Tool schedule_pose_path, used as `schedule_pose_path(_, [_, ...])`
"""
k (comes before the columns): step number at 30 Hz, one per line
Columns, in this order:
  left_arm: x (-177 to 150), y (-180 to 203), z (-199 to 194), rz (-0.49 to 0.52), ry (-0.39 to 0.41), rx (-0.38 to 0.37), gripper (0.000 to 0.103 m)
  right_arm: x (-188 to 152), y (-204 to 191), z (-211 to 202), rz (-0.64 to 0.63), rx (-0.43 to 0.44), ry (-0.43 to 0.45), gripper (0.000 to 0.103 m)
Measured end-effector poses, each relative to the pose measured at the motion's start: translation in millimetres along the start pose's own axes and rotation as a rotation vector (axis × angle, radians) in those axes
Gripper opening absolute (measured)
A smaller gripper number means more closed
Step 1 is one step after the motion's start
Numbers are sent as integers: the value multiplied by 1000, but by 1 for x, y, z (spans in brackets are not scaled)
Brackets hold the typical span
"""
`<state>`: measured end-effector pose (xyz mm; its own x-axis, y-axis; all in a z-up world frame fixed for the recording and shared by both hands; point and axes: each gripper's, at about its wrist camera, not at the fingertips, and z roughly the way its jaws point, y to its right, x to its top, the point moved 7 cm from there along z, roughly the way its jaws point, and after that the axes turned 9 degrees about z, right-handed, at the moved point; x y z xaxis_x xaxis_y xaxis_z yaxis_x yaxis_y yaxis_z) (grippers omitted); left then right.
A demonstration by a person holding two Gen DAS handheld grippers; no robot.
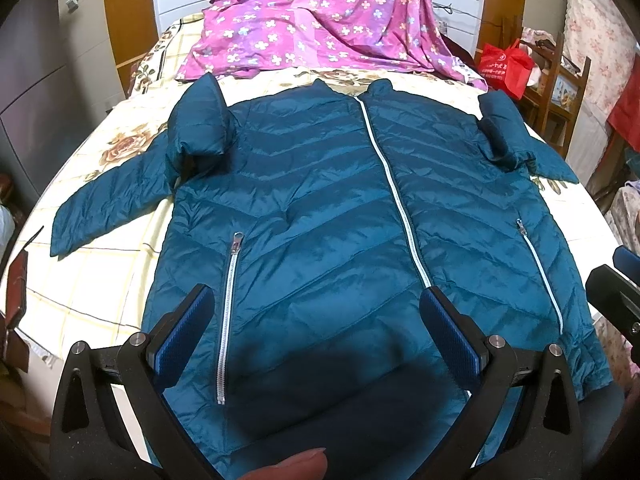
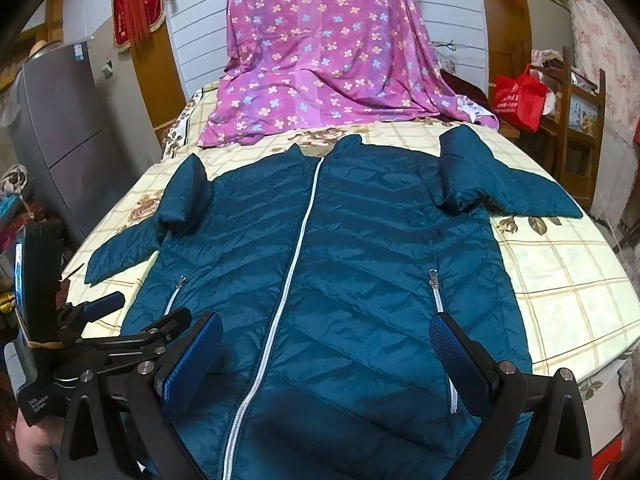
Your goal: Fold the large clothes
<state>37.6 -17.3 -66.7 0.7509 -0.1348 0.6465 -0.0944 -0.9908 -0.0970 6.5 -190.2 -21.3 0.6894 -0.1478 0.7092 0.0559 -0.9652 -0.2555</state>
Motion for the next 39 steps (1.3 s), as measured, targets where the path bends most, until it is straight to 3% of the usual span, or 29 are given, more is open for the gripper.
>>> schedule_pose_path(16, [-1, -3, 0, -5, -2, 1, 103, 0, -2, -4, -38, -25, -6, 103])
schedule_pose_path(30, [18, -8, -52, 5, 86, 22, 103, 15, -15, -49, -68, 4, 68, 103])
schedule_pose_path(39, [36, -12, -25, 25, 86, 12, 103, 29, -7, -22, -68, -39, 56, 103])
